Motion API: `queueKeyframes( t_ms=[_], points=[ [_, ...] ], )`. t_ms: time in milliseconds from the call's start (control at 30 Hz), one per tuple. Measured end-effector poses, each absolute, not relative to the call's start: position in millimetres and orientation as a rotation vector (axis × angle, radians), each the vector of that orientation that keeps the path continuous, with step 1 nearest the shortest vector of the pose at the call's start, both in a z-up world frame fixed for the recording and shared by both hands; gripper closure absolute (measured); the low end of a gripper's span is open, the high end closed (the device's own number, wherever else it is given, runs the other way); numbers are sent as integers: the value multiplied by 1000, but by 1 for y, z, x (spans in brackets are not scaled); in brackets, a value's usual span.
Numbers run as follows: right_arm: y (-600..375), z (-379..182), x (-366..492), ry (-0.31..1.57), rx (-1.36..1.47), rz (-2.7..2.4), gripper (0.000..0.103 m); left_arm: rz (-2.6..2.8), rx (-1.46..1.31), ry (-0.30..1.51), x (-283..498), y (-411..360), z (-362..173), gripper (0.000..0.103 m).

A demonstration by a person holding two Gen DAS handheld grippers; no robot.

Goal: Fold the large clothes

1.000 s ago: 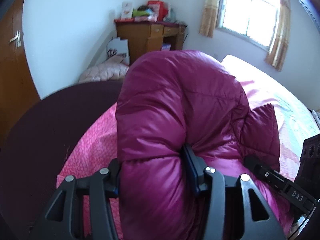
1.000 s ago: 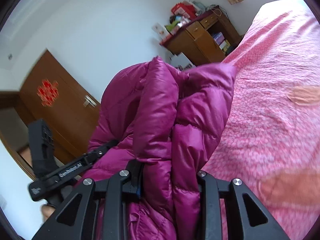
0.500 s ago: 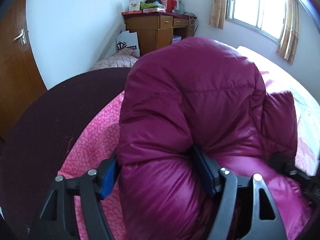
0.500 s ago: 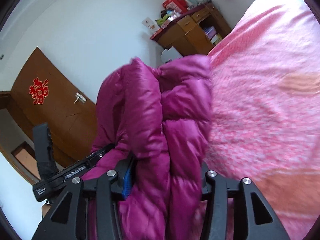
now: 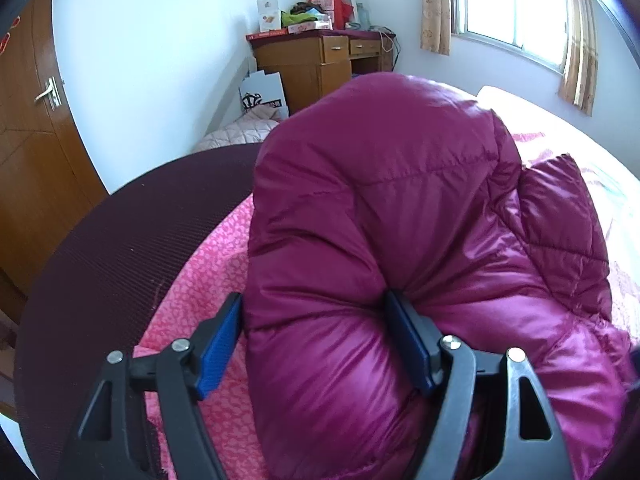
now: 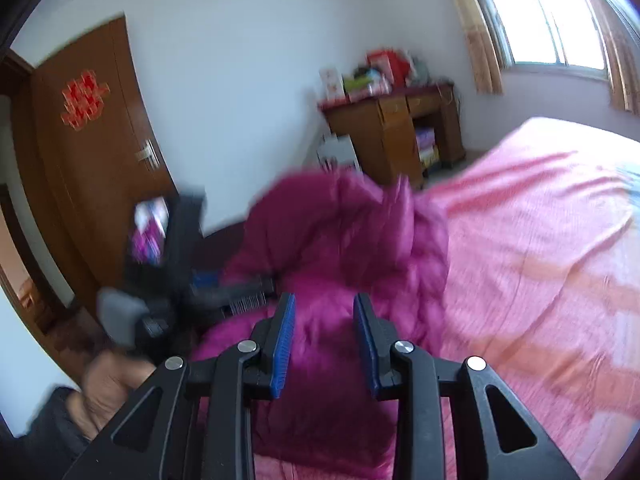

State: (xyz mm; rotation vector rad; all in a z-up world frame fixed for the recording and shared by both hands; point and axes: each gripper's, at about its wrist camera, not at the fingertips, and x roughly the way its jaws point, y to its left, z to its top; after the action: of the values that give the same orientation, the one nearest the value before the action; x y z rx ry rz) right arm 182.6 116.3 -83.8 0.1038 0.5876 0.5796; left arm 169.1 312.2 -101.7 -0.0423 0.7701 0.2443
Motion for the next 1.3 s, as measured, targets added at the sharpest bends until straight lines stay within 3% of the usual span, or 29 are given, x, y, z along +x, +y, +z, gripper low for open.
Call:
queueKeyframes(
  t_ms=[100,367,800,1033,1167,1233,1300],
  points=[
    [110,-120,173,667,141,556,71,267,-14,764,165,309,-101,21],
    [101,-153,166,676,234,565,72,294,80,752,162,297,-100,20],
    [101,-155,148,713,246,555,72,210,28,745,156,304,-65,19],
    [101,-157,142,710,255,548,72,215,100,746,210,285,-49,19],
    [100,-157,141,709,256,547,72,244,150,835,238,282,-72,11],
    [100,-155,142,709,256,547,72,264,188,847,244,280,-78,1],
    [100,-154,141,709,254,545,72,278,219,870,253,280,-87,0]
  ],
)
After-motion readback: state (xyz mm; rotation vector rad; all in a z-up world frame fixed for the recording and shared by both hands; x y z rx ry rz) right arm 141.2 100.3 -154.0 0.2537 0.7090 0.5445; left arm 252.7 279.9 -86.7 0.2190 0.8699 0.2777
